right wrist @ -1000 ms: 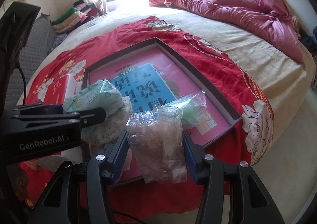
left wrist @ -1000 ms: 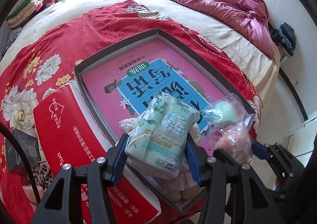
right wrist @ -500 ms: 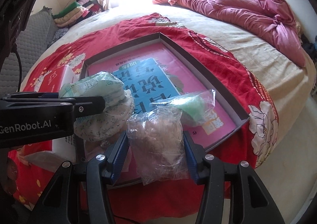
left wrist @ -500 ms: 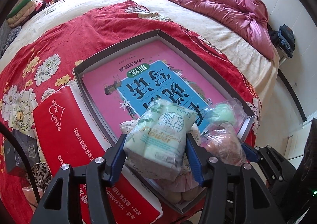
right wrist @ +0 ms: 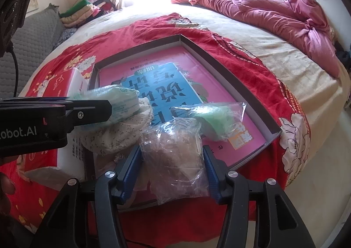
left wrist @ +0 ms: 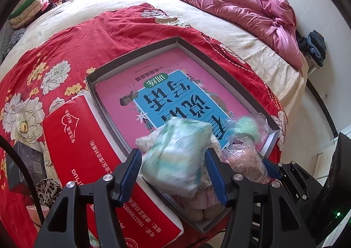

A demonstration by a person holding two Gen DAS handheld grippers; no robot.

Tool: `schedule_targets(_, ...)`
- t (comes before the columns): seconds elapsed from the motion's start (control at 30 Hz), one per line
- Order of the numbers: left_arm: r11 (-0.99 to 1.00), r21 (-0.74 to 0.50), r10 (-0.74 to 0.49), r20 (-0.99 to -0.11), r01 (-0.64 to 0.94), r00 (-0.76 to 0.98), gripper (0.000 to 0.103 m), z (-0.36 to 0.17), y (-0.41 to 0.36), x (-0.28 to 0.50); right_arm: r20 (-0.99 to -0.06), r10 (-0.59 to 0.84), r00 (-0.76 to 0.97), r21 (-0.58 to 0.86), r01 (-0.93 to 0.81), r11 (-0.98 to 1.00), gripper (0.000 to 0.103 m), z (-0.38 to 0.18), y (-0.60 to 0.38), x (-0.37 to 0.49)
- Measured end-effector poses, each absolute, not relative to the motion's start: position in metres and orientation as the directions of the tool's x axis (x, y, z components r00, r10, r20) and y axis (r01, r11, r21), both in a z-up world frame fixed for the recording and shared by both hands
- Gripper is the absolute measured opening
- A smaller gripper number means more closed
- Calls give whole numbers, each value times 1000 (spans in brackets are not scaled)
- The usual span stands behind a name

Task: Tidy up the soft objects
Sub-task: 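Lower the wipes pack with left gripper while right gripper lowers the clear bag, both into the tray and open, then move both grippers back over the remaining pile of items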

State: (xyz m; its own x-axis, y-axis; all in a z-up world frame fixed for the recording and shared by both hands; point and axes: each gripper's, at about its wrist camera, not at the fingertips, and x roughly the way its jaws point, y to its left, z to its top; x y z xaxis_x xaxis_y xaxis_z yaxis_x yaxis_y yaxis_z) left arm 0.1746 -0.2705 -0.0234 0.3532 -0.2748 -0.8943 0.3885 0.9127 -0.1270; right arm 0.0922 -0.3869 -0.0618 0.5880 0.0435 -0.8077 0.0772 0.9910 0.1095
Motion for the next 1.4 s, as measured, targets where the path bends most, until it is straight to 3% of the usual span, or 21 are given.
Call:
schedule_targets(0.13, 912, -124, -274, -894, 391, 355, 60, -22, -271, 175, -806, 34, 591, 98, 78, 992, 66, -59, -388, 91)
schedule_targets(0.57, 918, -123, -279, -875, 377, 395, 64, -4, -253, 163, -782, 22, 622, 114, 107, 988, 72, -38, -395, 83)
schedule_targets(1.0, 936, -118, -272, -839, 332, 471, 67, 33, -211, 132, -698, 19, 716, 133, 104, 986, 73, 15, -375, 71)
schedule_targets(1.4, 976, -91, -190, -810, 200, 555, 68, 63, -117, 98, -618, 101, 779, 119, -33, 992, 73, 69, -304, 56)
